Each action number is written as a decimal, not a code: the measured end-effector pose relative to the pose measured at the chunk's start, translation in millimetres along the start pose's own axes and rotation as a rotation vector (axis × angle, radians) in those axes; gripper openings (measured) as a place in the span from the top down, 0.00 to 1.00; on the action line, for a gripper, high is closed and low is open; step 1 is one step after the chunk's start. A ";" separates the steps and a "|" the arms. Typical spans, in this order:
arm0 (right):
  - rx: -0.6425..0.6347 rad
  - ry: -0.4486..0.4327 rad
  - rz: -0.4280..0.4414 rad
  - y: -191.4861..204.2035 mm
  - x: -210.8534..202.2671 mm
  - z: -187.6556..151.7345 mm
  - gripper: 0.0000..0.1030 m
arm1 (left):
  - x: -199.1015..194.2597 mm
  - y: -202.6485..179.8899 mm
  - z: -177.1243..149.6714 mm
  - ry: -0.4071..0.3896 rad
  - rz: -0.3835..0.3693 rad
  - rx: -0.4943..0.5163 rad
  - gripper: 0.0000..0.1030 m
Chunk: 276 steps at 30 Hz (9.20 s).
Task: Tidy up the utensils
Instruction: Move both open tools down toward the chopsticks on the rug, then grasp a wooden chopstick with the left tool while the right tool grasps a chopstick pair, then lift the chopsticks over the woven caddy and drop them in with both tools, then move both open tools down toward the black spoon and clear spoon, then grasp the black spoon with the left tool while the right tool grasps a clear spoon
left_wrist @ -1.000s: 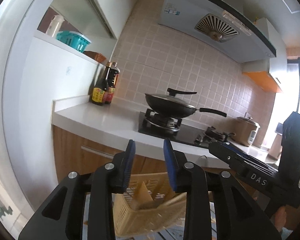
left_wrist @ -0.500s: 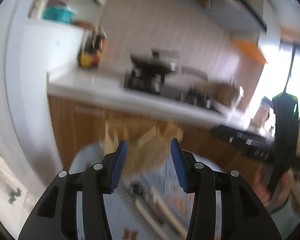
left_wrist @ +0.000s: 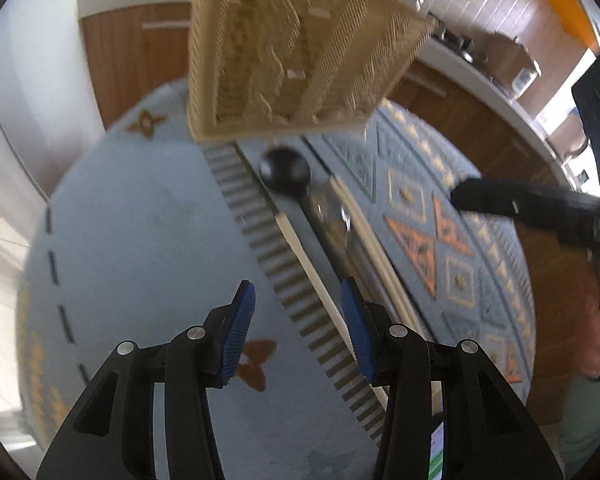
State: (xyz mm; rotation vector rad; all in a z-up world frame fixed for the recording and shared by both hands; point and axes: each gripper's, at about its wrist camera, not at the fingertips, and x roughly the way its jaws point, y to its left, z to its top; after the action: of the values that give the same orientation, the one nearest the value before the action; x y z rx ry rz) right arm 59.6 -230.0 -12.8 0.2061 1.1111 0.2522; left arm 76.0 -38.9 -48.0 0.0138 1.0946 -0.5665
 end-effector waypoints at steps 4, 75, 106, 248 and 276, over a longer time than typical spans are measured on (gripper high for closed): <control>0.011 0.073 -0.001 -8.6 30.2 6.5 0.62 | 10.4 -13.8 -11.2 0.026 0.062 0.052 0.59; -0.218 0.274 -0.172 32.5 78.2 7.5 0.68 | 22.3 -8.5 8.8 0.214 0.155 0.266 0.87; -0.148 -0.306 0.115 -1.4 -66.1 -68.6 0.90 | -92.7 -50.1 -7.1 -0.396 0.035 0.196 0.97; 0.009 -0.190 -0.082 1.2 6.6 -113.7 0.94 | 31.0 -14.5 8.2 -0.115 0.130 -0.017 0.96; -0.143 0.192 -0.135 11.7 64.7 10.4 0.68 | 39.0 4.6 44.6 0.197 0.194 0.188 0.78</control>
State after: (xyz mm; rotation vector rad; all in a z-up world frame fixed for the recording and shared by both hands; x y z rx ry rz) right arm 95.0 -199.7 -60.3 -0.0215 1.2856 0.2333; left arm 128.2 -64.2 -60.9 0.3420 1.2119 -0.4986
